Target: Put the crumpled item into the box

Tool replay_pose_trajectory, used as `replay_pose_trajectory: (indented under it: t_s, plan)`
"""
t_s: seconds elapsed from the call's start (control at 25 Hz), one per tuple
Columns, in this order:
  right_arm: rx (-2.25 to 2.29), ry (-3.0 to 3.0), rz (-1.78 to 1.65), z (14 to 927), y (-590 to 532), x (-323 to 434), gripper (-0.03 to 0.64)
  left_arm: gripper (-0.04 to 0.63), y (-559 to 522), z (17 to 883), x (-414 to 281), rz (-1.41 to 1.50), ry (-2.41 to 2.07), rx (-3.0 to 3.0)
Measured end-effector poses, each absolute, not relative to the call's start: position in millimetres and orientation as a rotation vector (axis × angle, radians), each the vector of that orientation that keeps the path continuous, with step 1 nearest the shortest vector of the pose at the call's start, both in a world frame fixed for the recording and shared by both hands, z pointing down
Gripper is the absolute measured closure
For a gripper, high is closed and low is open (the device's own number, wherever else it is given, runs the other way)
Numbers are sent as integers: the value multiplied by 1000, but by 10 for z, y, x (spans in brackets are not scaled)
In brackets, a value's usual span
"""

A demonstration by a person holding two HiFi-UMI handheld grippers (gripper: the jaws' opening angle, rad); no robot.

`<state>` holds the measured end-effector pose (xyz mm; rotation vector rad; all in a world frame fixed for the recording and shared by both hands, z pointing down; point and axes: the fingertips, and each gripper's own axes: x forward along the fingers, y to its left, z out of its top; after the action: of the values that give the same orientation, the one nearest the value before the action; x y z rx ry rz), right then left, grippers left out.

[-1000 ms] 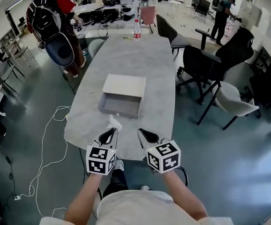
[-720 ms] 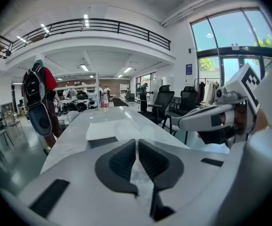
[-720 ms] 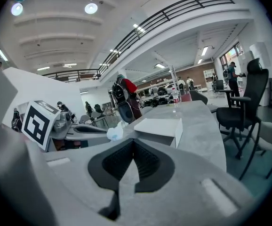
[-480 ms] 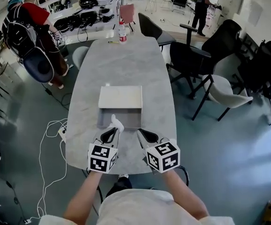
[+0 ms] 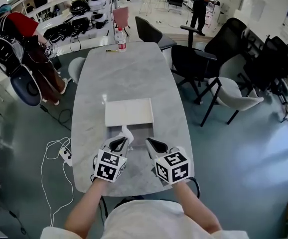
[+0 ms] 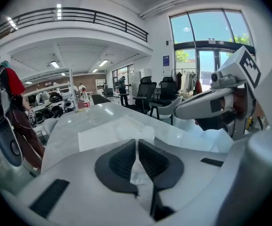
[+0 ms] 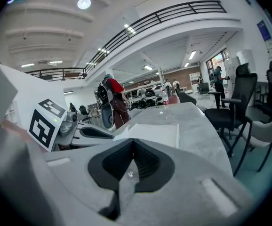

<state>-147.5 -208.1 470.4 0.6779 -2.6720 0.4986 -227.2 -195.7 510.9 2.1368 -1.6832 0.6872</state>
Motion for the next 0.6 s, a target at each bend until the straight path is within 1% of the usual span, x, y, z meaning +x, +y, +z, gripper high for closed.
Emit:
replay_pose_trajectory:
  t_s: [0.24, 0.6]
  plan:
    - [764, -2656, 506, 4733, -2206, -1569, 614, 572, -2176, 5190, -2318, 842, -1574, 2264]
    - [860, -2617, 538, 4870, -2305, -1600, 614, 572, -2309, 5525, -2205, 1081, -1334, 2393]
